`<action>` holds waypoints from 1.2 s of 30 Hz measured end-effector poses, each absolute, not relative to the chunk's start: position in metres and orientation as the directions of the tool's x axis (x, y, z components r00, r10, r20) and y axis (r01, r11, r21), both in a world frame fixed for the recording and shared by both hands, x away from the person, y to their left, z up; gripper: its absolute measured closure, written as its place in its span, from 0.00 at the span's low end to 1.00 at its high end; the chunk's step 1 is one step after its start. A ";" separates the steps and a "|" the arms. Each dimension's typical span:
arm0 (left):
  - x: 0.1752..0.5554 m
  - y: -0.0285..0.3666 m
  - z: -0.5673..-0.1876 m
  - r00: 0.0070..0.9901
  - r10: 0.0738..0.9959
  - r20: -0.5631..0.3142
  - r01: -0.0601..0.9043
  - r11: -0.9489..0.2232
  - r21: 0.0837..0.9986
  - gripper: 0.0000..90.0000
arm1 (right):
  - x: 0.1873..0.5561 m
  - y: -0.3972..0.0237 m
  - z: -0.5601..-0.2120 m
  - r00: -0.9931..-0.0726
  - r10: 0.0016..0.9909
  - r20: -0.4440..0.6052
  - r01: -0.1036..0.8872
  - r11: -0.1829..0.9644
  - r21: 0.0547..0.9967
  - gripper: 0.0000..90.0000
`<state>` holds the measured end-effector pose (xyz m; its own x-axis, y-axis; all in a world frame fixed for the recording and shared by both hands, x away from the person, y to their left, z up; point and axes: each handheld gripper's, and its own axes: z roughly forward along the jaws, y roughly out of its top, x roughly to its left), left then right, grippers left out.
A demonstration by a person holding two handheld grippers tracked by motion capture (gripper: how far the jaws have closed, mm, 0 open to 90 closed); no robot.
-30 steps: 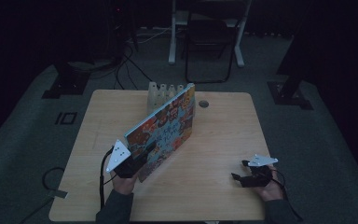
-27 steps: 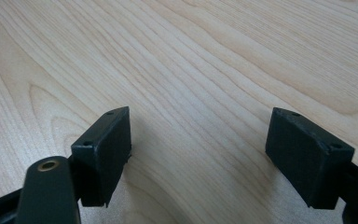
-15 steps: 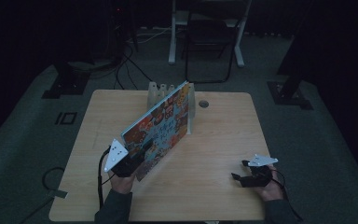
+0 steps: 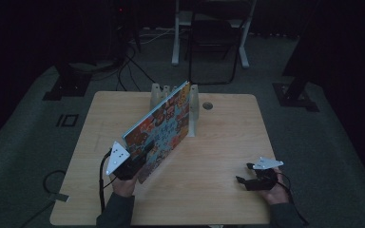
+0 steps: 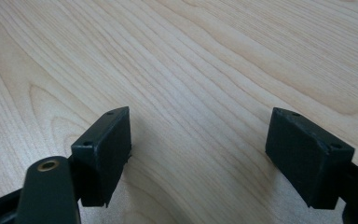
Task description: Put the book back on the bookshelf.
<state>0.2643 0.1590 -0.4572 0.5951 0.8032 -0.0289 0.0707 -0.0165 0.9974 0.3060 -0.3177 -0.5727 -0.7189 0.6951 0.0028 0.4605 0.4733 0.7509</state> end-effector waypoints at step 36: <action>0.266 0.167 -0.457 0.490 0.871 -0.034 0.065 0.003 0.998 0.90 | 0.306 -0.318 -0.573 -0.720 0.694 0.003 0.460 0.474 0.751 0.24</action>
